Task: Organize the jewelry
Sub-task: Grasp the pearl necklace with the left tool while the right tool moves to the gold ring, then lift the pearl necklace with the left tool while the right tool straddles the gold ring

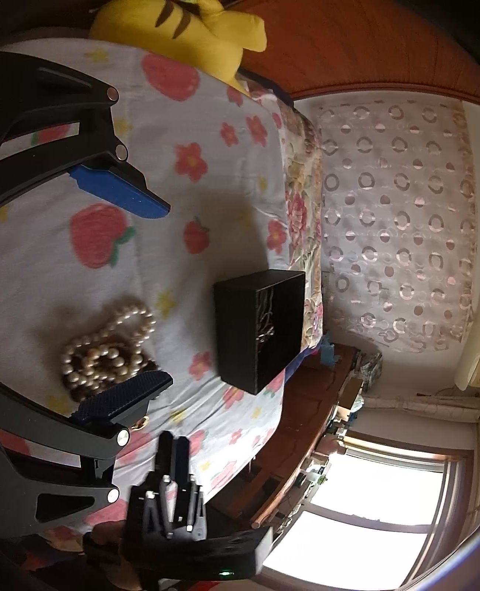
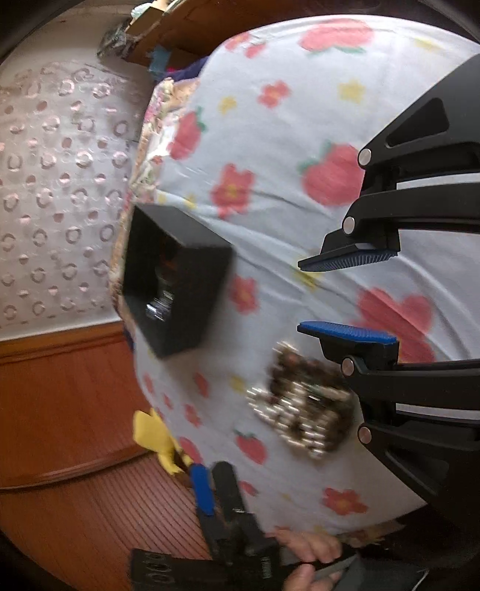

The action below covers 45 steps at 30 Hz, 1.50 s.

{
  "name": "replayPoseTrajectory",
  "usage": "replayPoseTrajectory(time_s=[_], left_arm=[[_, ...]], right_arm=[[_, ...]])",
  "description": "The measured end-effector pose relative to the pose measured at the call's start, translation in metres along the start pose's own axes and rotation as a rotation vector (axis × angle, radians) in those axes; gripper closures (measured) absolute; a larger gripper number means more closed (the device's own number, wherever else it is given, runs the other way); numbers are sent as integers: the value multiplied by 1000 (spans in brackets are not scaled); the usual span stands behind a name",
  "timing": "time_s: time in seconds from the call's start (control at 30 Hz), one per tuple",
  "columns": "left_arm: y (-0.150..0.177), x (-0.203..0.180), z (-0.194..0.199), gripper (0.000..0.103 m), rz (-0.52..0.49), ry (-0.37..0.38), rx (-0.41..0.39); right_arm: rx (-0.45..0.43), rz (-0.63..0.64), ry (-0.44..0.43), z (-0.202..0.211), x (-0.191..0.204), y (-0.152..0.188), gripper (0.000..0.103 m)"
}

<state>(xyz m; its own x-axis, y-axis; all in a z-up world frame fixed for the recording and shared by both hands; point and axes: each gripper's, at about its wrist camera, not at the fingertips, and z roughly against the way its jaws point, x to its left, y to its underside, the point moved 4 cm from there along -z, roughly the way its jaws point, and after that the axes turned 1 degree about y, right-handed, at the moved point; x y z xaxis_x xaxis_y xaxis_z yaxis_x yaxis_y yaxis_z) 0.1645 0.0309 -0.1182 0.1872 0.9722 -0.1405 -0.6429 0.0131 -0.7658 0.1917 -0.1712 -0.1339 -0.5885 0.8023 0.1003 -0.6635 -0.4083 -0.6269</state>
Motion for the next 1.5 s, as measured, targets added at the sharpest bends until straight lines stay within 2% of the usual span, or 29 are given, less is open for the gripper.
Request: replayPoseTrajectory(time_s=[0.17, 0.53, 0.6, 0.8, 1.0, 1.03, 1.07, 1.13, 1.2, 1.23, 1.3, 1.5], left_arm=[[9, -2, 7, 22, 7, 1, 2], [14, -8, 17, 22, 6, 5, -4], [15, -9, 18, 22, 4, 5, -2], [17, -14, 18, 22, 1, 11, 2], [25, -22, 9, 23, -34, 13, 33], [25, -24, 6, 26, -46, 17, 44], [25, -25, 2, 37, -55, 24, 53], [27, -29, -7, 54, -72, 44, 91], [27, -32, -16, 69, -87, 69, 118], [27, -33, -20, 73, -93, 72, 127], [26, -35, -27, 78, -109, 76, 149], [28, -42, -38, 79, -124, 121, 200]], right_arm=[[20, 22, -19, -1, 15, 11, 73], [63, 46, -25, -15, 23, 8, 73], [69, 59, -8, -16, 24, 8, 78], [70, 73, 7, -7, 24, 16, 81], [33, 21, 24, 13, 11, 26, 81], [27, 16, 29, 16, 9, 27, 81], [22, 10, 34, 19, 7, 29, 81], [17, -3, 35, 24, 3, 34, 81], [16, -11, 43, 26, 1, 40, 81], [17, -14, 47, 26, 0, 41, 81], [16, -27, 48, 26, -4, 46, 81], [11, -37, 45, 27, -5, 50, 81]])
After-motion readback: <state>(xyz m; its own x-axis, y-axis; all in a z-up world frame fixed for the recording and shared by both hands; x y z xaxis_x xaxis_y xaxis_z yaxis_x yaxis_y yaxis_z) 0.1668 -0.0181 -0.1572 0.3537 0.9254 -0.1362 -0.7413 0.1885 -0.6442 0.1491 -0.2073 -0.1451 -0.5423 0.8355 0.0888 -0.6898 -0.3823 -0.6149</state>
